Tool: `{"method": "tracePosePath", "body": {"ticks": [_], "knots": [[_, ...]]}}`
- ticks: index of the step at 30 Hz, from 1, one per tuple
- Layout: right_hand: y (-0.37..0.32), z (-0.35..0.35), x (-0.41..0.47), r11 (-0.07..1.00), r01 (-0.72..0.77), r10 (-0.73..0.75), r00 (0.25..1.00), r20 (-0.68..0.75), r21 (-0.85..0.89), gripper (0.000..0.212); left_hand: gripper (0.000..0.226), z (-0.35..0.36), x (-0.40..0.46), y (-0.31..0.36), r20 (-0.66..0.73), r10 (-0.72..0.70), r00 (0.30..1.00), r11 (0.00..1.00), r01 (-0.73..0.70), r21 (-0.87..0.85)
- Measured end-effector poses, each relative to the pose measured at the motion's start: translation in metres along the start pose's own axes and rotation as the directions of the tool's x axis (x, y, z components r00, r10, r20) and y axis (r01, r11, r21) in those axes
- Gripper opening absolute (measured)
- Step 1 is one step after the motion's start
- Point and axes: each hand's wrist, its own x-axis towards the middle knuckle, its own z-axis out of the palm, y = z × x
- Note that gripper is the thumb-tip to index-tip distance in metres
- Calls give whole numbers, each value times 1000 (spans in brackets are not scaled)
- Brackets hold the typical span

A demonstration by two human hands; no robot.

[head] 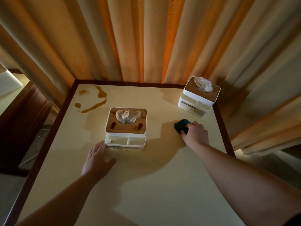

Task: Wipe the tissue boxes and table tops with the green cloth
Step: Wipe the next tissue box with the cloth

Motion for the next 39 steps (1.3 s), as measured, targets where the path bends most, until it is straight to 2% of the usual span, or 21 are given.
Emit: {"method": "tracePosePath", "body": {"ticks": [15,19,28,31,35,39], "knots": [[-12,-4,14,997,45,-42,998,49,-62,16,76,5,1,-18,-20,96,995,995,-95,26],[-15,-9,16,999,21,-19,999,39,-40,21,78,5,1,-20,-12,87,996,994,-86,67],[-40,-12,38,967,-126,129,992,-1,223,25,78,6,2,-24,-3,109,994,990,-108,85],[-43,-2,27,987,-61,49,995,83,147,25,78,5,2,-24,-8,115,993,990,-114,87],[-38,6,14,994,17,-26,997,78,109,26,79,5,1,-24,-13,123,992,988,-121,99],[-31,1,9,995,98,-96,992,78,-31,38,83,3,0,-23,-19,127,992,987,-124,105]]}}
